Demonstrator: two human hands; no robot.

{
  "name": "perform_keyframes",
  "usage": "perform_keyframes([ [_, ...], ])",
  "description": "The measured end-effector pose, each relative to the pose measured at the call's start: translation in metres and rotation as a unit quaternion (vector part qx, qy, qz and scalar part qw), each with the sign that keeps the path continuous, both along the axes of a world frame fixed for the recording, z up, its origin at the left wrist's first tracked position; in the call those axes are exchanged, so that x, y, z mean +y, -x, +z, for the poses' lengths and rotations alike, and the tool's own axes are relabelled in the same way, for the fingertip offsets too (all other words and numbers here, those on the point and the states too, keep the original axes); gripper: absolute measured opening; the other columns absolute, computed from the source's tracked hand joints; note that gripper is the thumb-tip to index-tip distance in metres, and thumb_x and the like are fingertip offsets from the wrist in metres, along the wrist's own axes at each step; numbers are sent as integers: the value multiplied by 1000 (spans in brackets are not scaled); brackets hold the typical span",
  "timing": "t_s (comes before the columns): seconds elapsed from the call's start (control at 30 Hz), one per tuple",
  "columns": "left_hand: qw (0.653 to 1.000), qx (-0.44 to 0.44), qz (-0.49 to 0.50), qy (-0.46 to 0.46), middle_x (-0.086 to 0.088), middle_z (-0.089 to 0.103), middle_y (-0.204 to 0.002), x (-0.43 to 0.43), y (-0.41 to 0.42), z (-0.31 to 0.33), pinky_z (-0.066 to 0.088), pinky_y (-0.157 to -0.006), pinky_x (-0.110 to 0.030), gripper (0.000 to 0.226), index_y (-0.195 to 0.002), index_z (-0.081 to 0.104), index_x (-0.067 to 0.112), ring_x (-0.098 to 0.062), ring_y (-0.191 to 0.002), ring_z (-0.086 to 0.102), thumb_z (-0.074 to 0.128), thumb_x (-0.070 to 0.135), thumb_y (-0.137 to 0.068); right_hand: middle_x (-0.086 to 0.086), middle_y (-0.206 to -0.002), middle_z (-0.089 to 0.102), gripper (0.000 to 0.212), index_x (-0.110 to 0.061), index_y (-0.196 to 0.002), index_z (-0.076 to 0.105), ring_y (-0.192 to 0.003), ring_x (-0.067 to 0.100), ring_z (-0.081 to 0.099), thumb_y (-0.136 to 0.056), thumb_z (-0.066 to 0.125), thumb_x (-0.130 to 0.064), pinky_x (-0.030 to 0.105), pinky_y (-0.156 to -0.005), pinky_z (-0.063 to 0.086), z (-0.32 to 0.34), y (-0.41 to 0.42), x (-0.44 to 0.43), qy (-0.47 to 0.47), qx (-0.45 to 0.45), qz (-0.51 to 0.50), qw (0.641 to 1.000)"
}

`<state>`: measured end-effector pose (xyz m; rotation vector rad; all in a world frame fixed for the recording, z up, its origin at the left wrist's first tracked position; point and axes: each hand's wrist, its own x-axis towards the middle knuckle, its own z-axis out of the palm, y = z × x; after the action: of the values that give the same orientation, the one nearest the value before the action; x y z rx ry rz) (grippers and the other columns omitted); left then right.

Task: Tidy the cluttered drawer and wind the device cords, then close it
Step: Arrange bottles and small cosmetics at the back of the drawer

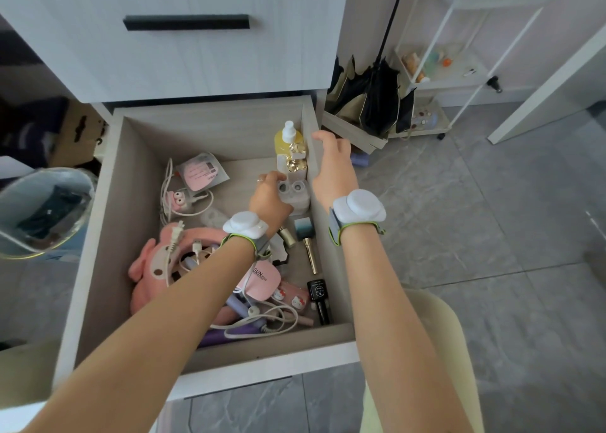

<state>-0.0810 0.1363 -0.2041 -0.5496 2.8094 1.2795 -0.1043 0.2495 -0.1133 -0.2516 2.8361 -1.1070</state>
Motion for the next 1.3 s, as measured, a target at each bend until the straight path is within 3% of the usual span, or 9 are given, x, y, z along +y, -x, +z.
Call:
perform_keyframes([
  [0.2, 1000, 0, -5, -30, -16, 38, -132, 0, -3, 3, 29, -73, -8, 71, -130, 41, 9, -27, -112, 48, 75, -1, -68, 12, -134, 33, 68, -20, -137, 37, -109, 32, 49, -79, 45, 15, 40, -85, 48, 0, 1, 1, 6, -5, 3, 1000],
  [0.43, 998, -35, 40, -34, -14, 49, -122, -6, -8, 0, 40, -71, -26, 60, -126, 41, 7, -22, -94, 55, 71, 4, -74, 12, -134, 33, 66, -20, -137, 37, -108, 30, 49, -81, 46, 14, 33, -80, 45, -2, 2, 1, 6, -2, 3, 1000],
  [0.57, 998, -44, 40, -8, -12, 51, -120, -6, -6, 0, 42, -72, -27, 53, -122, 45, 9, -27, -97, 60, 70, 8, -75, 12, -134, 33, 65, -19, -137, 37, -109, 31, 50, -82, 47, 13, 35, -83, 46, -3, 2, 0, 2, 2, 4, 1000],
  [0.67, 998, -53, 24, 7, -14, 50, -122, -6, -6, 4, 48, -77, -33, 61, -125, 42, 9, -31, -101, 59, 72, 8, -72, 13, -134, 33, 65, -19, -137, 37, -109, 31, 49, -81, 47, 14, 35, -84, 46, -2, 2, -1, -6, 2, 8, 1000],
  [0.8, 996, -62, 4, 60, -22, 41, -129, -2, -12, 14, 41, -83, -32, 71, -132, 31, -1, -37, -113, 50, 70, 5, -73, 11, -132, 33, 69, -20, -136, 38, -105, 30, 49, -78, 42, 17, 33, -76, 42, -1, 2, 1, -14, 2, 12, 1000],
  [0.9, 982, -120, -23, 145, -19, 44, -127, -3, -28, 14, 44, -91, -42, 74, -127, 36, 0, -37, -116, 49, 77, 23, -71, 10, -134, 32, 69, -20, -137, 37, -104, 28, 49, -79, 42, 17, 31, -75, 41, 0, 1, 1, -23, 9, 17, 1000],
  [1.0, 963, -204, -81, 159, -15, 47, -124, -15, -40, 10, 46, -93, -43, 75, -123, 42, 2, -32, -114, 50, 79, 38, -68, 12, -135, 32, 68, -19, -138, 36, -105, 29, 49, -79, 43, 16, 34, -80, 42, 2, 1, 3, -43, 16, 28, 999],
  [1.17, 963, -209, -126, 113, -8, 60, -116, -34, -52, 13, 45, -83, -30, 50, -113, 56, 11, -24, -105, 56, 77, 31, -73, 11, -135, 33, 72, -22, -138, 39, -127, 29, 31, -75, 53, 11, 35, -101, 35, 5, -8, -2, -132, 95, 63, 985],
  [1.3, 956, -227, -147, 112, -7, 56, -124, -41, -58, 15, 45, -91, -31, 58, -122, 55, 14, -24, -111, 55, 79, 30, -71, 11, -133, 38, 70, -20, -130, 51, -129, 28, 30, -68, 48, 14, 30, -105, 25, 9, -22, -18, -84, 150, 143, 975],
])
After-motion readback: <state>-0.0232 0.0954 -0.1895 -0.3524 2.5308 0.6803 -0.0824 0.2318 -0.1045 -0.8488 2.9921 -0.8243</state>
